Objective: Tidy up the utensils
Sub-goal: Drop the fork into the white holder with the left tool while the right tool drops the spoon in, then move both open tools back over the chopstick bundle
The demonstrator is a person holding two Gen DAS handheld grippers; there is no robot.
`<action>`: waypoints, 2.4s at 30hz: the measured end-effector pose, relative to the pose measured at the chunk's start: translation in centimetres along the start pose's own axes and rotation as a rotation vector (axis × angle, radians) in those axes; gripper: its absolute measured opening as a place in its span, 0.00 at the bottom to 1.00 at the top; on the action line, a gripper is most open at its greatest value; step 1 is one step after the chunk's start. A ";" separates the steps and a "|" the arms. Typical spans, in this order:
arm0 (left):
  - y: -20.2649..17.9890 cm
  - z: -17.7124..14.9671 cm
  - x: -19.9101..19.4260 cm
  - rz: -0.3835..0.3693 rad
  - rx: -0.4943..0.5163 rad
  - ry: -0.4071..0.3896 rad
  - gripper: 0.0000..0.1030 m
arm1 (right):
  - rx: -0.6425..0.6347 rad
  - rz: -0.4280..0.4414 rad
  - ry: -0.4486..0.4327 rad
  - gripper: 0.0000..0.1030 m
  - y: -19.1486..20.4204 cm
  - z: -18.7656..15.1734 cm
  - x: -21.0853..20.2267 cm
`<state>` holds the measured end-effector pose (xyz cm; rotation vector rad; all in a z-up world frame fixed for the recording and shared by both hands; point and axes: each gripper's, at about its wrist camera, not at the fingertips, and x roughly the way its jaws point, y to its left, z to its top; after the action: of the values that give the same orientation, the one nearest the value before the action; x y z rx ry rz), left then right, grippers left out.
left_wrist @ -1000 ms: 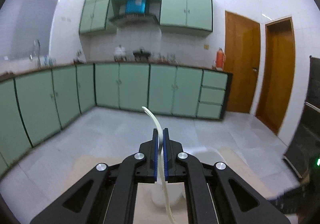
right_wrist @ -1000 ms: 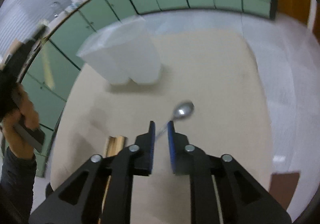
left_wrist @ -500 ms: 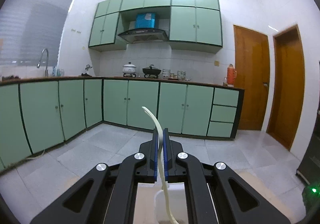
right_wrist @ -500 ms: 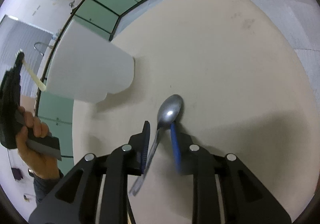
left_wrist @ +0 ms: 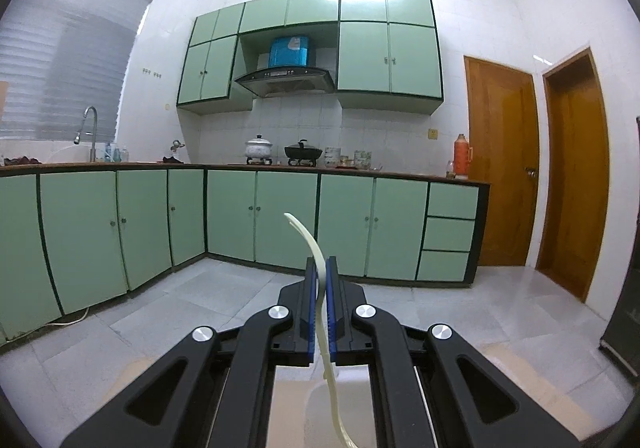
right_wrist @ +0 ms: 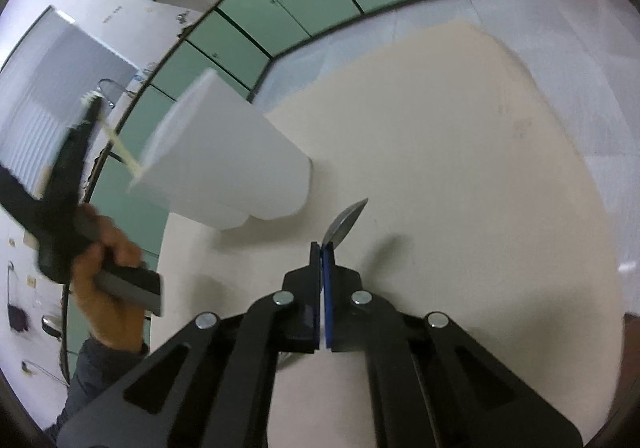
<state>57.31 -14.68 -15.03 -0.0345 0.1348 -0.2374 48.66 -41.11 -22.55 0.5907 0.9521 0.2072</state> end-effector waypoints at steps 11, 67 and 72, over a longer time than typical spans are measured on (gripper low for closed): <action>-1.0 -0.9 -1.0 -0.008 0.031 0.009 0.11 | -0.389 -0.154 -0.280 0.00 9.0 2.0 -6.9; 3.5 -4.7 -28.1 -0.082 -0.025 0.368 0.87 | -0.543 -0.231 -0.192 0.23 8.5 -19.7 -11.7; 1.1 -8.3 -34.2 -0.116 0.025 0.430 0.87 | -0.514 -0.221 -0.102 0.23 8.0 -27.5 -10.7</action>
<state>23.53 -5.64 -18.93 0.0346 0.5588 -0.3599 20.81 -28.47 -22.58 0.0220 0.8159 0.2111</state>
